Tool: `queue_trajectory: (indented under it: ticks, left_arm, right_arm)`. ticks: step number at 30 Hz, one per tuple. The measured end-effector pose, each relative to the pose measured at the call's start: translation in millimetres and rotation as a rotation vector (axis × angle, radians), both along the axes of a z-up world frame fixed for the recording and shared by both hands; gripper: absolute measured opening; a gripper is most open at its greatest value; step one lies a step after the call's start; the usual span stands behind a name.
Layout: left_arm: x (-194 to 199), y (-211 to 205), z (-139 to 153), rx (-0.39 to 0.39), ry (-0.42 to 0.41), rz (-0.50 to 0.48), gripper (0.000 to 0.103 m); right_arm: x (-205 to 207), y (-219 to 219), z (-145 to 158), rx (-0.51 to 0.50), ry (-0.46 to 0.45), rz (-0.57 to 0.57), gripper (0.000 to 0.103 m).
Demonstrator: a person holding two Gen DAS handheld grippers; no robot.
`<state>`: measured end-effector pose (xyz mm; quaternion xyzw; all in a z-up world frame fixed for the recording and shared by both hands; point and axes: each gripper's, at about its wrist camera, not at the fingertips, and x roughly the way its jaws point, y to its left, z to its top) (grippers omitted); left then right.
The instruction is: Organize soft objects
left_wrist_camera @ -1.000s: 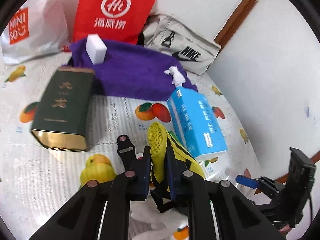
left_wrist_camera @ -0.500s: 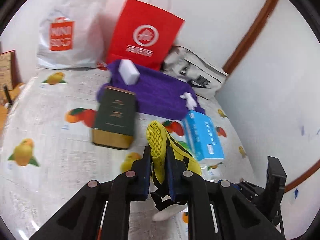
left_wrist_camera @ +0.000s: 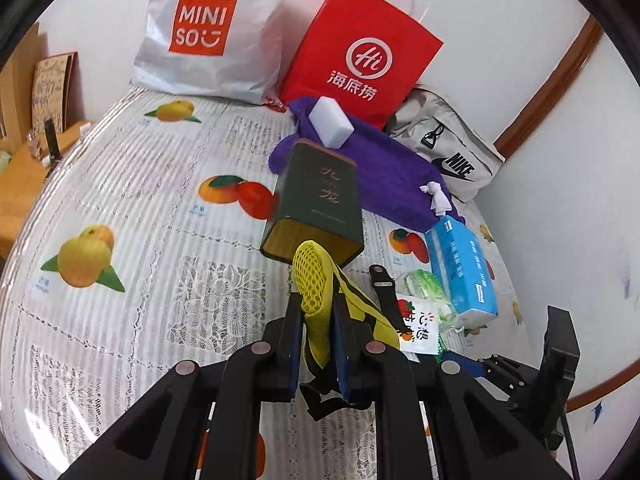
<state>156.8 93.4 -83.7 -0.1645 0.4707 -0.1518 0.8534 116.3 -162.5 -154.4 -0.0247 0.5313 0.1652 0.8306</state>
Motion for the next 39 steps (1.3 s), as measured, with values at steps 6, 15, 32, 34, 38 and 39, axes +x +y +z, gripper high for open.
queue_trajectory:
  ticks: [6, 15, 32, 34, 38, 39]
  left_arm:
    - [7, -3, -7, -0.001, 0.014, -0.007, 0.014]
    - [9, -10, -18, -0.003, 0.042, -0.031, 0.014]
    - [-8, -22, -2, 0.016, 0.017, -0.028, 0.014]
    - [-11, -21, 0, 0.017, 0.014, -0.019, 0.014]
    - [-17, -17, 2, 0.022, 0.012, 0.003, 0.014]
    - [-18, -16, 2, 0.026, 0.012, 0.007, 0.014]
  right_arm:
    - [-3, 12, -2, -0.081, -0.086, 0.048, 0.016]
    - [-8, 14, 0, -0.073, -0.056, 0.086, 0.011]
    - [-31, -10, 22, -0.028, -0.094, 0.039, 0.003]
    - [-36, -20, 27, -0.023, -0.101, 0.010, 0.003]
    - [-46, -43, 32, -0.040, -0.110, -0.045, 0.003]
    - [-46, -47, 31, -0.045, -0.108, -0.053, 0.003]
